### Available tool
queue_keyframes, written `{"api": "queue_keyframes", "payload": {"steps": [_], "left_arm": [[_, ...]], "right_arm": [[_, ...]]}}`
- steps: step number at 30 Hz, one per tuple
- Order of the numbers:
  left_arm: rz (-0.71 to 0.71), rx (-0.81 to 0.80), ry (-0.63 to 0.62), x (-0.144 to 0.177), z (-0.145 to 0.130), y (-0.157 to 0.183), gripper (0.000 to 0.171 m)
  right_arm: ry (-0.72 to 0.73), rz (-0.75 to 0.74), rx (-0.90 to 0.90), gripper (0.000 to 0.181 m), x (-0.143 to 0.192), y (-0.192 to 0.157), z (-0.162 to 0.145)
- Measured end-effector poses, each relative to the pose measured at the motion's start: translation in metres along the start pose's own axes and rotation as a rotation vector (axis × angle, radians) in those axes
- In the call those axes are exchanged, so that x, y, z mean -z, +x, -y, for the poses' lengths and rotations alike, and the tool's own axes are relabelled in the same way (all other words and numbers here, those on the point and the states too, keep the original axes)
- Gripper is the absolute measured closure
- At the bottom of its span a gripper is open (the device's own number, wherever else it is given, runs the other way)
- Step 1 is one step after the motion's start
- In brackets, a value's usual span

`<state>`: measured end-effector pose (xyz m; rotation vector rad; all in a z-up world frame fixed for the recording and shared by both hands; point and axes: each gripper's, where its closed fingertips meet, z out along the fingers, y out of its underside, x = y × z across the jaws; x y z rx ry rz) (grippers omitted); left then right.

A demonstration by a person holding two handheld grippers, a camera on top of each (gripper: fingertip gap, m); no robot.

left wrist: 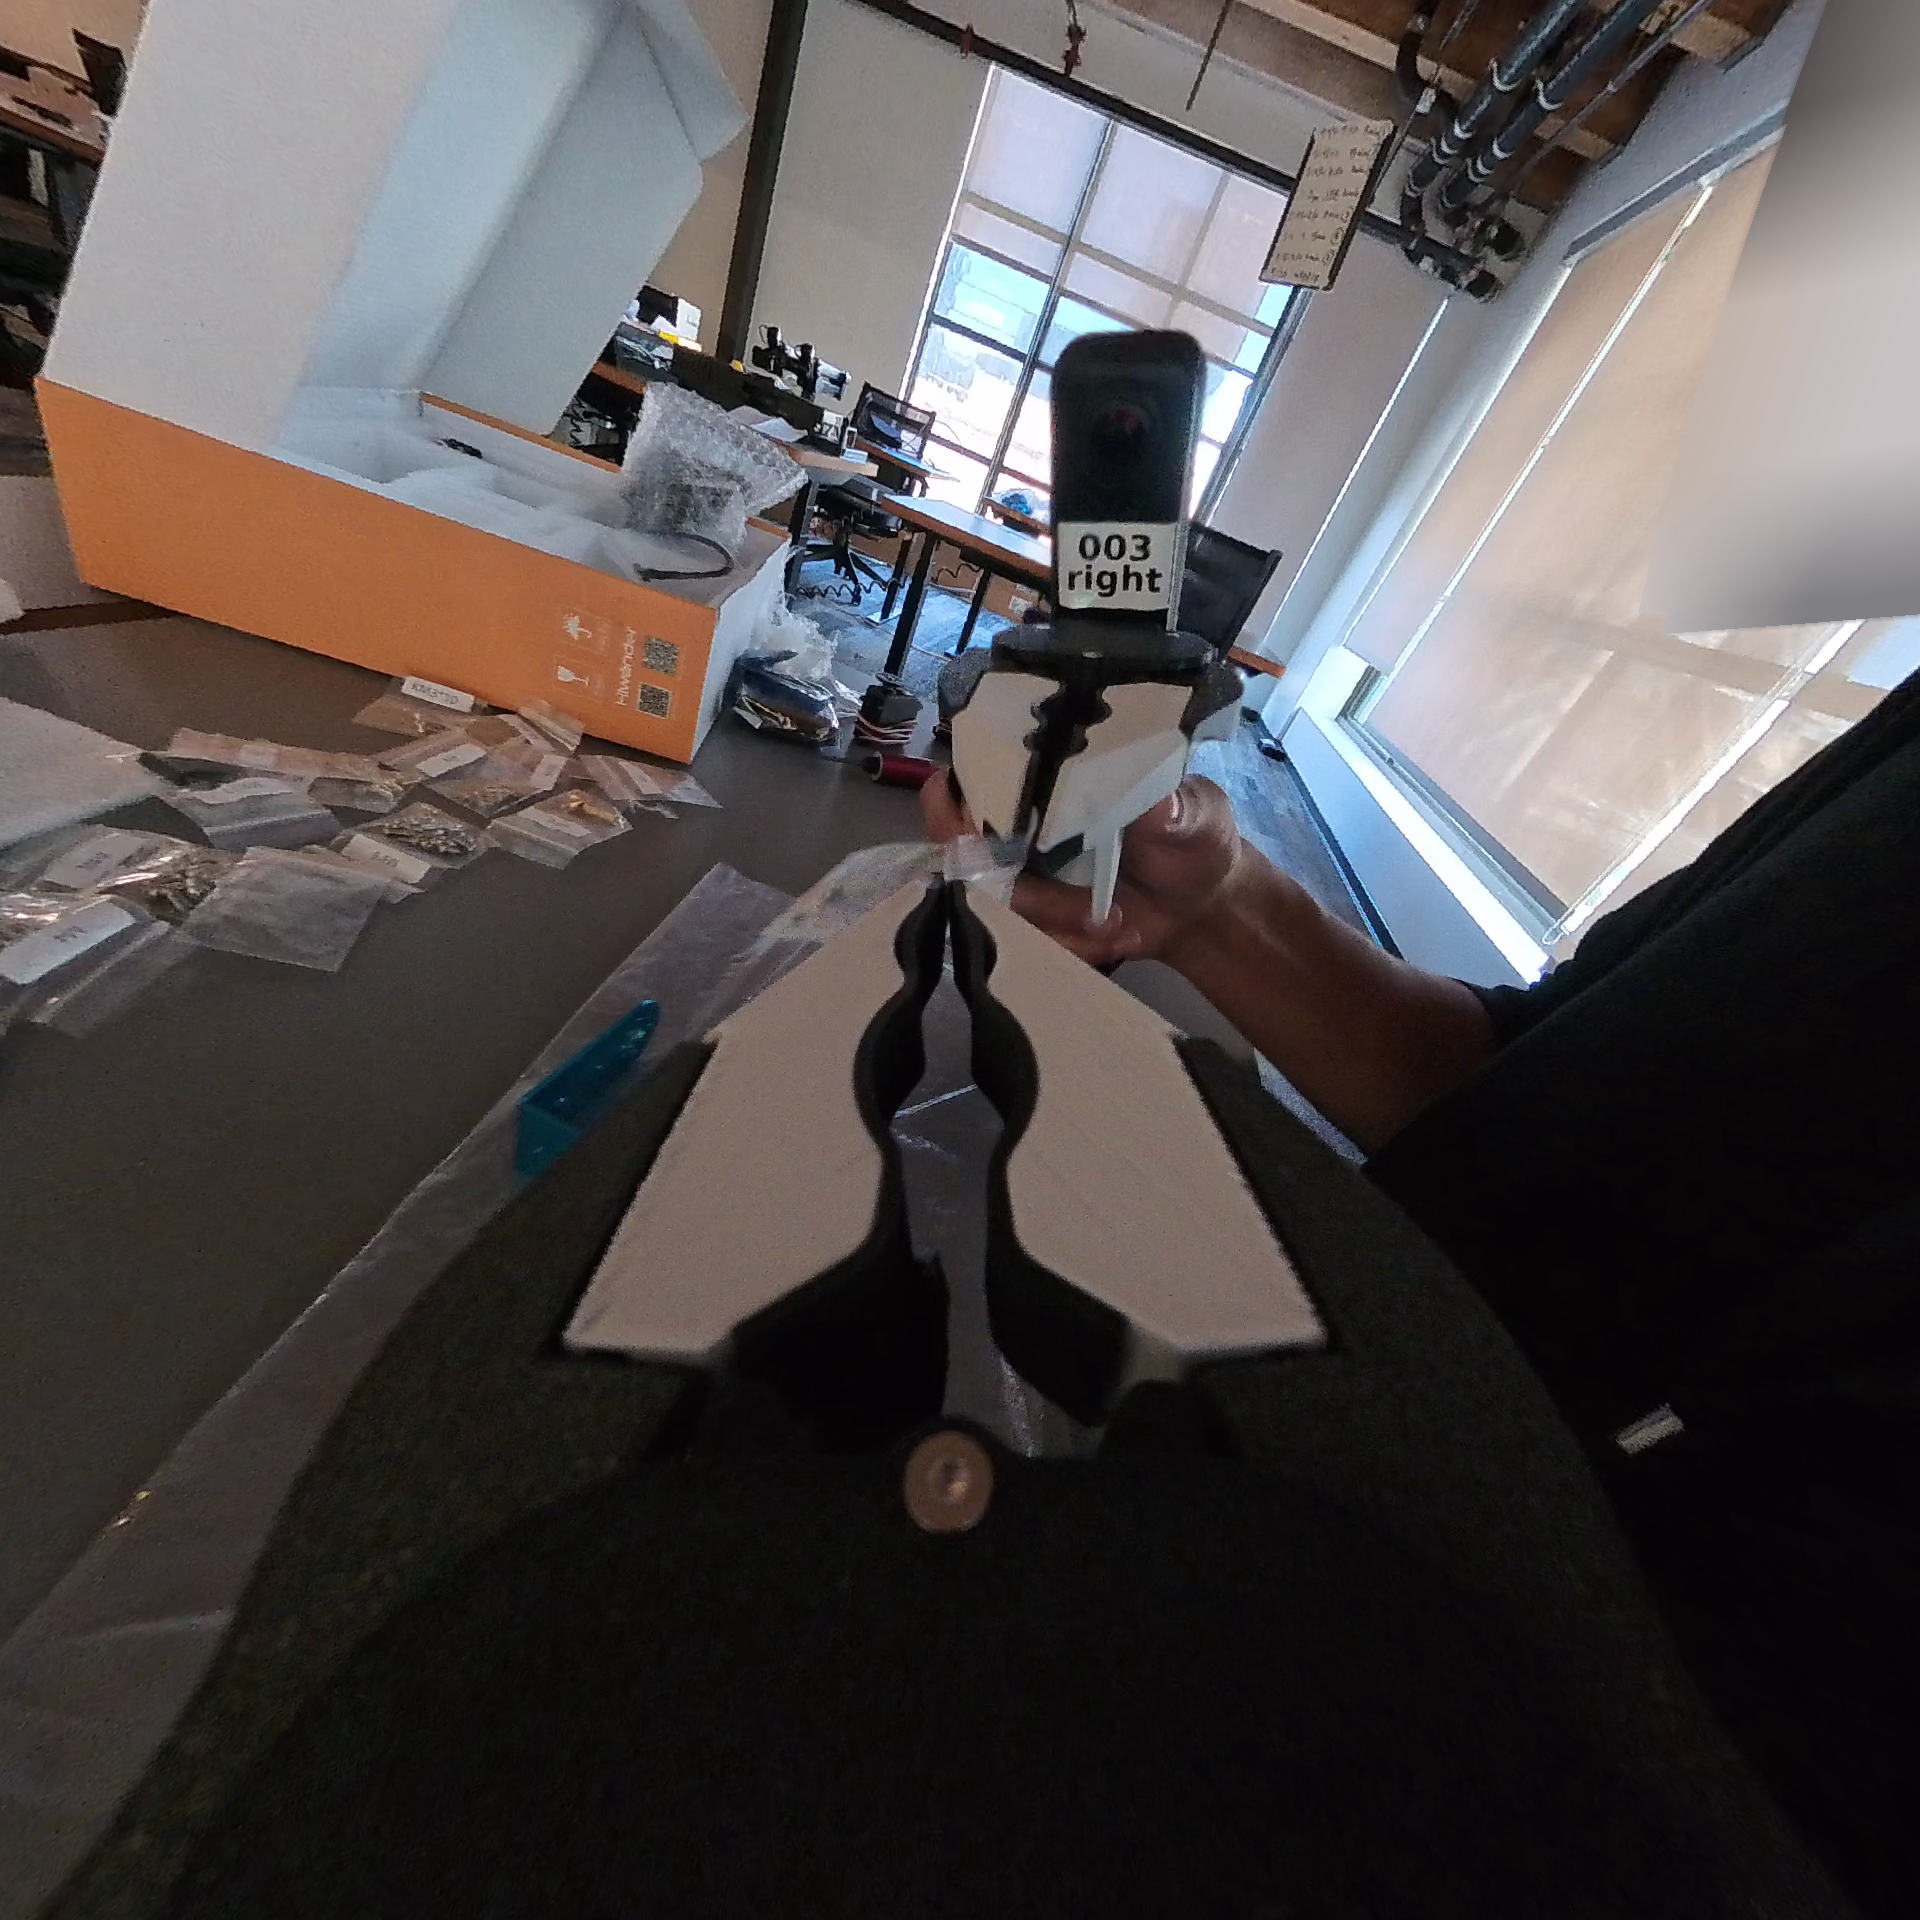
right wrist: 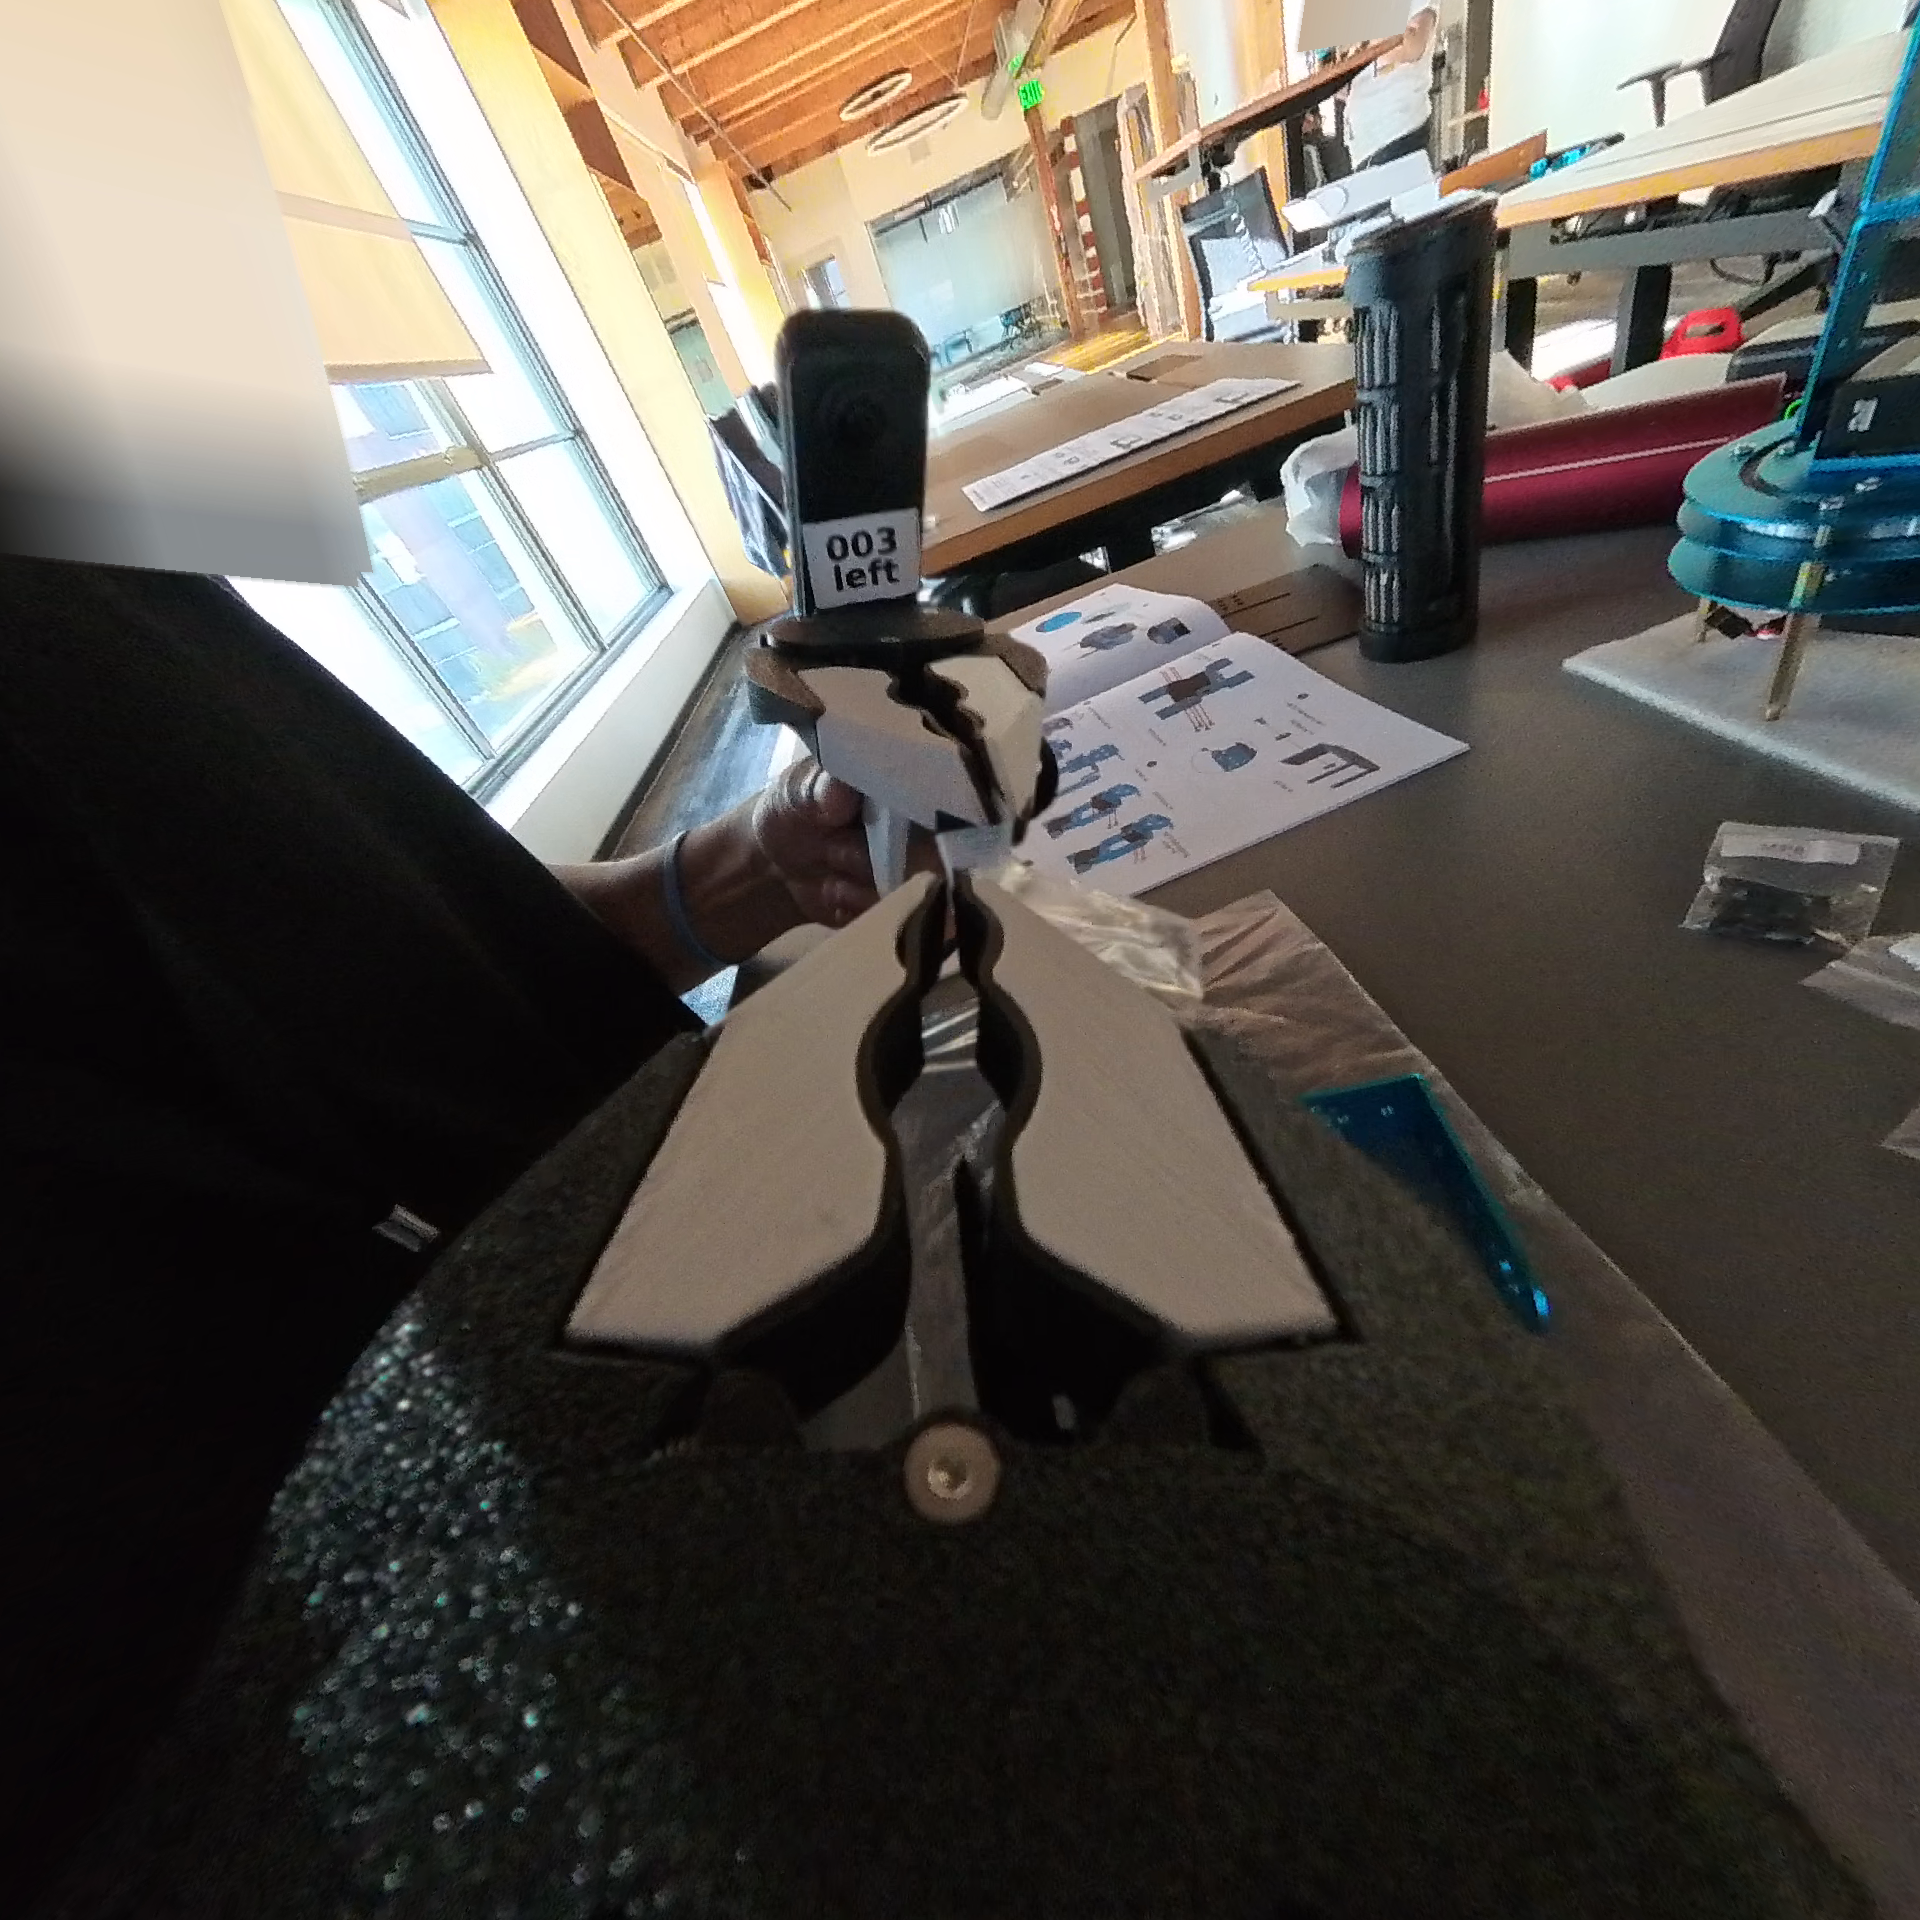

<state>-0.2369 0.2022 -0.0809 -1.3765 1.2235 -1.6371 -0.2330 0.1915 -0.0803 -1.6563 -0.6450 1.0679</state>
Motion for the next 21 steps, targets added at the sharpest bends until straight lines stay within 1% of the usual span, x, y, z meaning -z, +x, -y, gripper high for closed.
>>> {"api": "queue_keyframes", "payload": {"steps": [2,5,8,10,15,21], "left_arm": [[-0.008,-0.030,-0.012,0.002,0.000,0.002,0.171],[0.014,-0.117,-0.064,0.003,-0.005,0.005,0.171],[0.016,-0.180,-0.100,0.004,-0.008,0.011,0.171],[0.018,-0.209,-0.118,0.003,-0.010,0.015,0.171],[0.006,-0.208,-0.124,0.000,-0.012,0.020,0.171],[0.013,-0.190,-0.132,0.001,-0.015,0.017,0.171]], "right_arm": [[-0.001,-0.004,-0.015,0.170,0.006,0.003,0.001],[0.025,0.019,-0.072,0.161,0.016,0.006,0.012],[-0.001,-0.007,-0.063,0.160,0.015,0.008,0.015],[-0.047,-0.012,-0.040,0.159,0.008,0.007,0.011],[-0.128,-0.027,0.000,0.158,-0.003,0.007,-0.002],[-0.105,-0.020,0.000,0.160,0.003,0.005,0.002]]}}
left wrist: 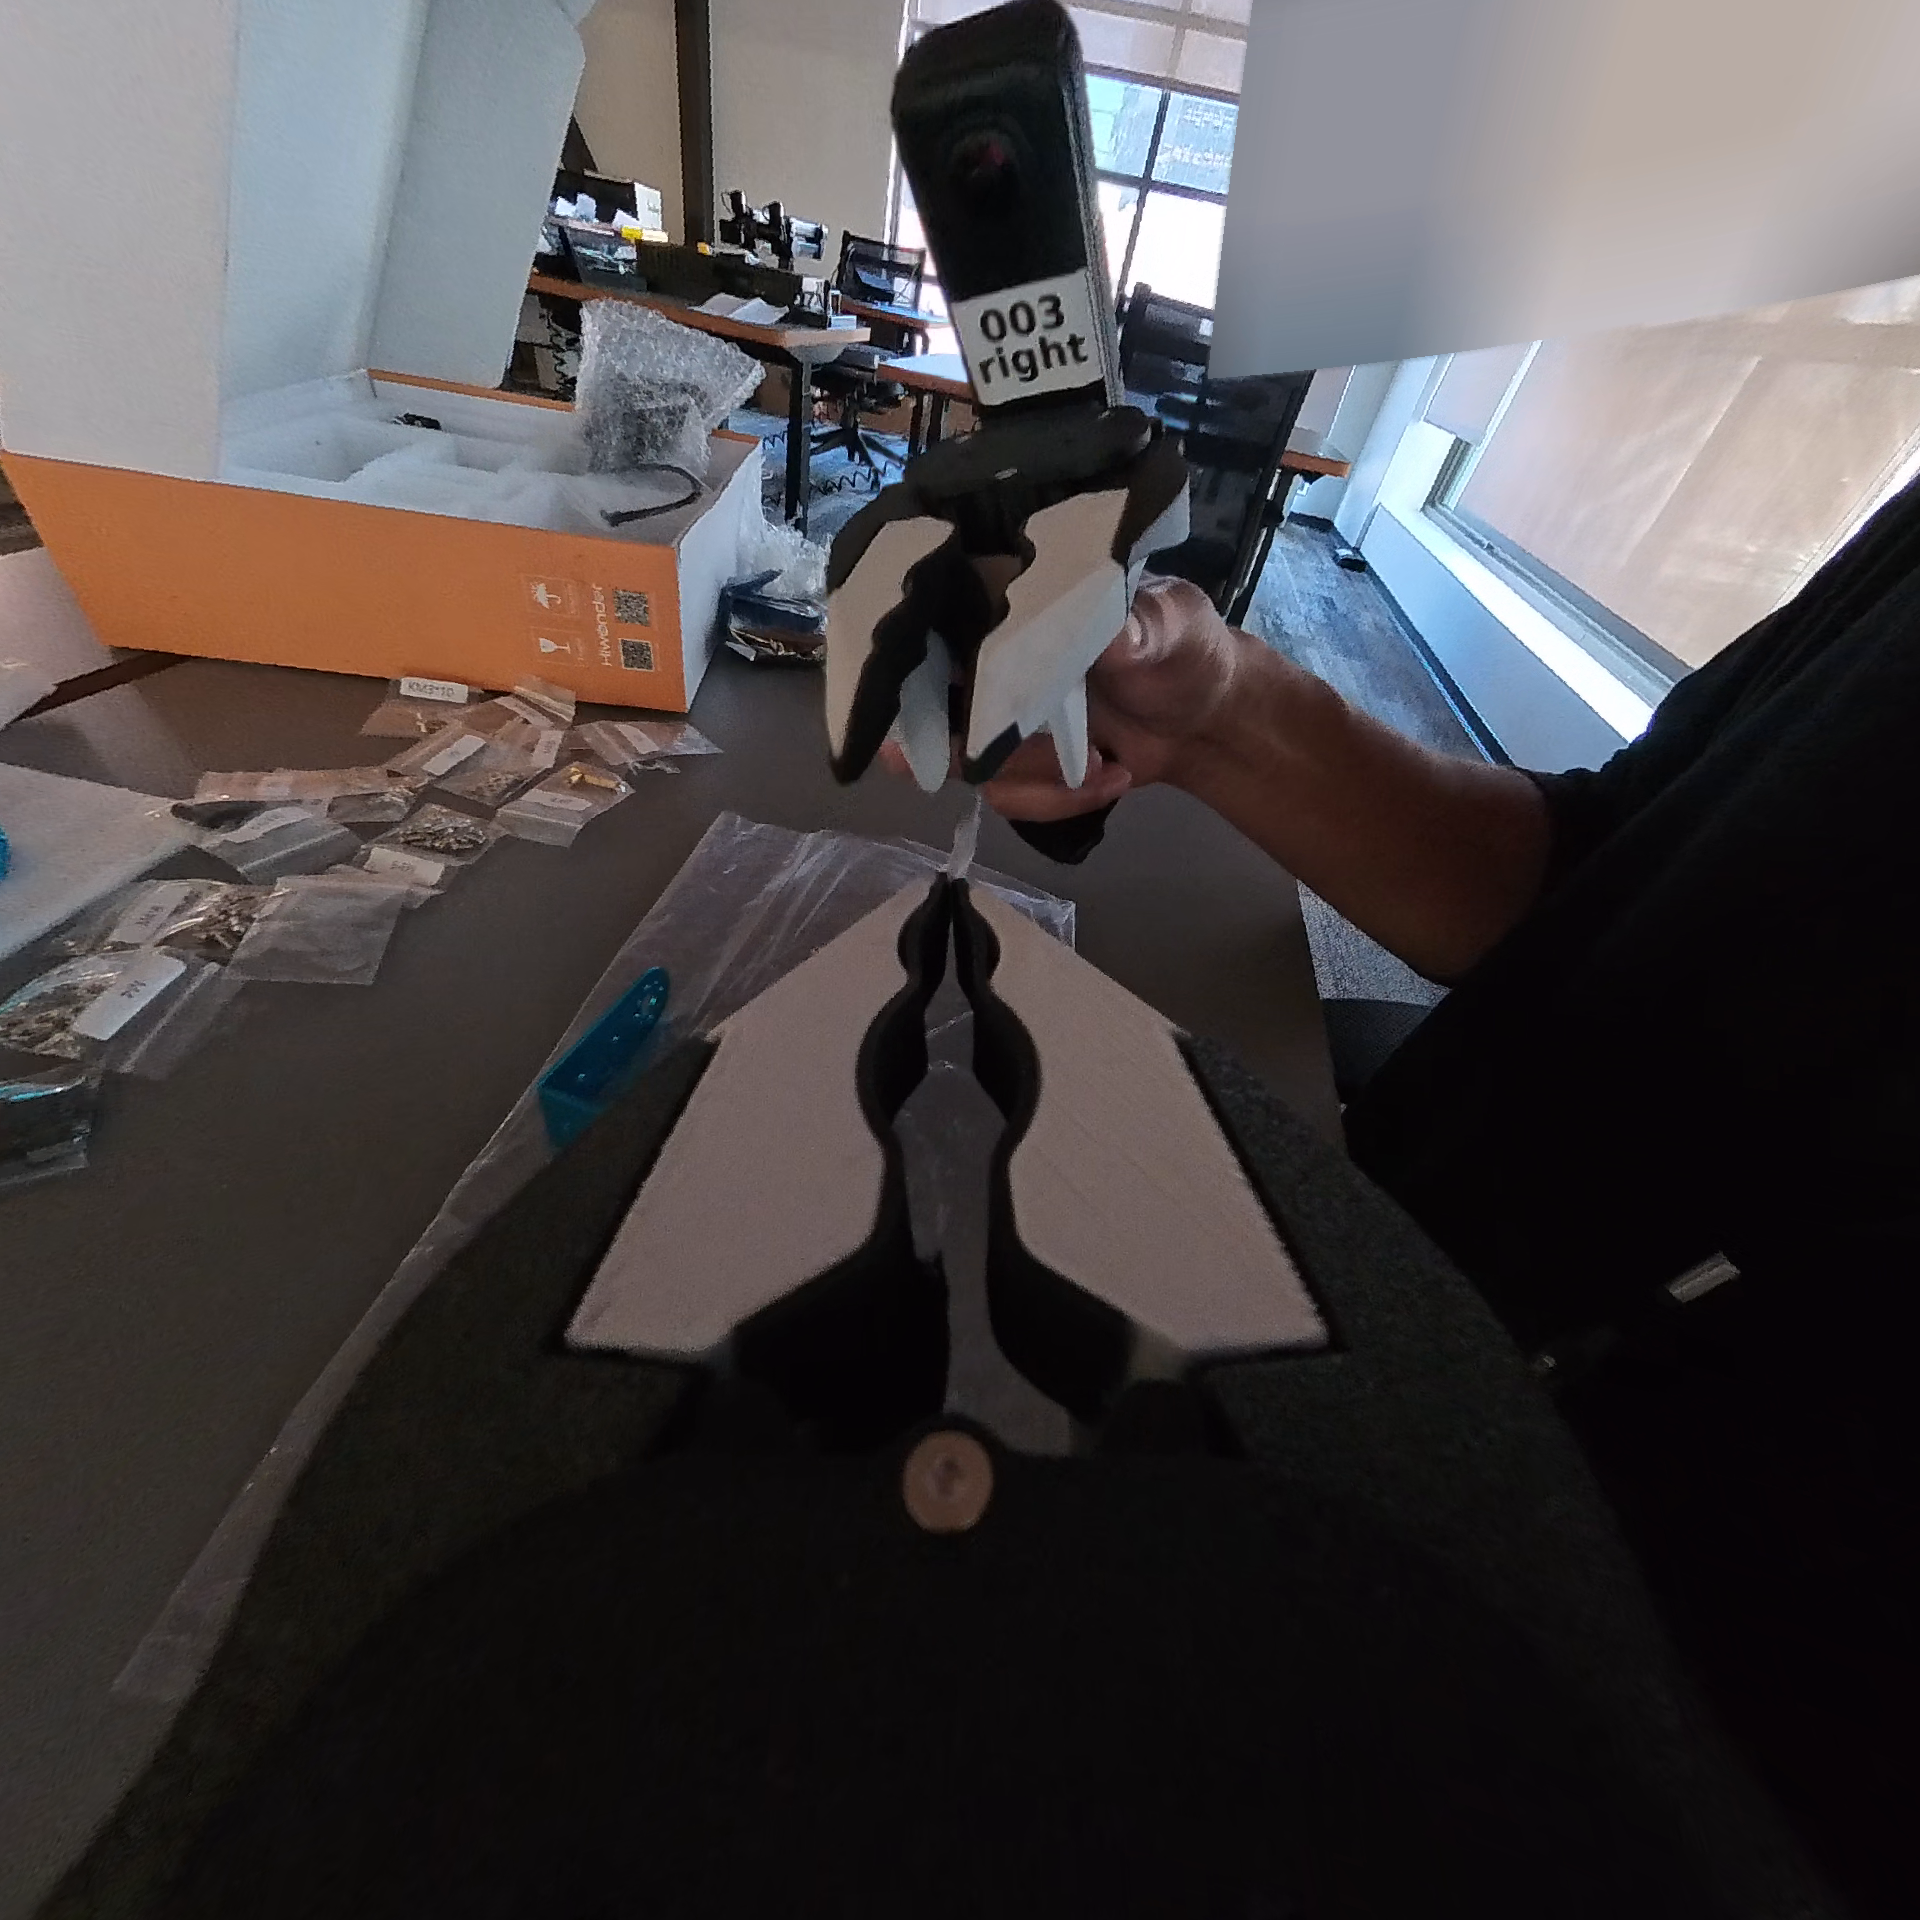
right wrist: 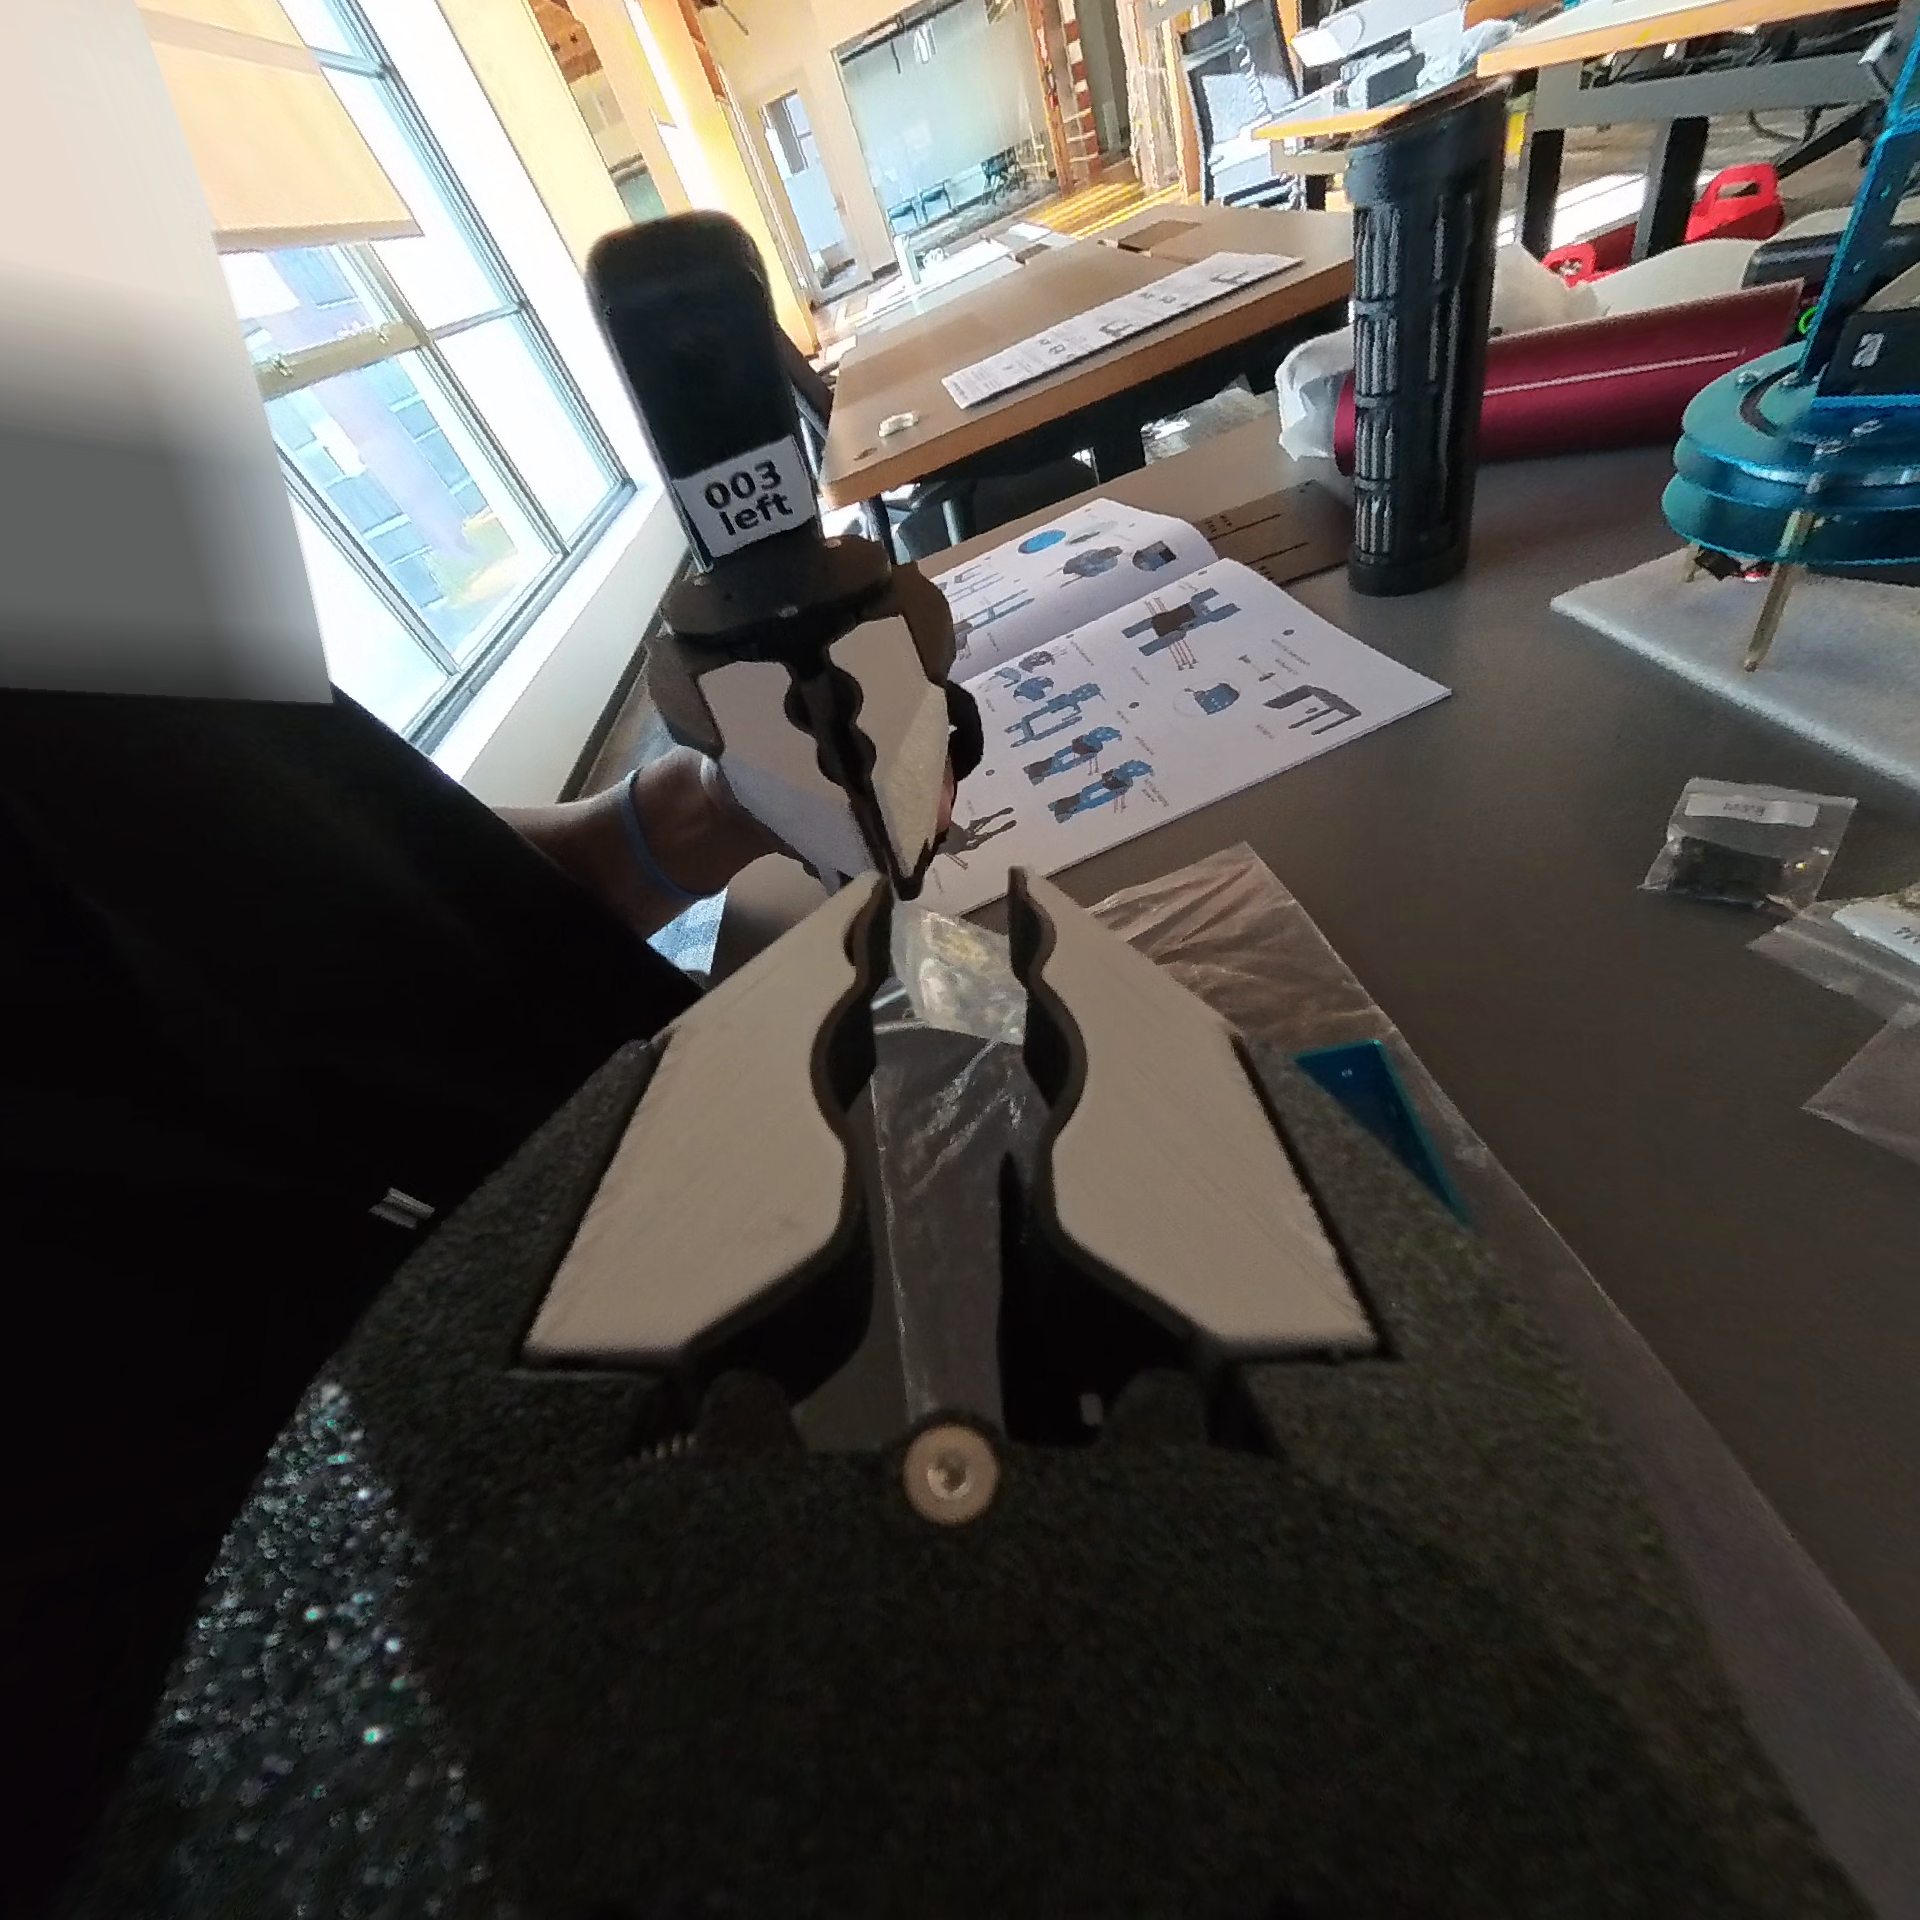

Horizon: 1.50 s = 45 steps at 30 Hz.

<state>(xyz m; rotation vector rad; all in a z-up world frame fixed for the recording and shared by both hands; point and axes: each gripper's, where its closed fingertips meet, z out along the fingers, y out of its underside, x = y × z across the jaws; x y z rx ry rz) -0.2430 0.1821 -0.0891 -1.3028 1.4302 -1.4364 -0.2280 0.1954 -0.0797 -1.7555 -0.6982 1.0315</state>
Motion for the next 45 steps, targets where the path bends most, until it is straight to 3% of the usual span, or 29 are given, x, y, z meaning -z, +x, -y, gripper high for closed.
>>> {"api": "queue_keyframes", "payload": {"steps": [45], "left_arm": [[-0.009,0.007,-0.028,-0.002,-0.007,0.003,0.171]], "right_arm": [[-0.117,-0.054,0.068,0.163,-0.003,0.001,-0.017]]}}
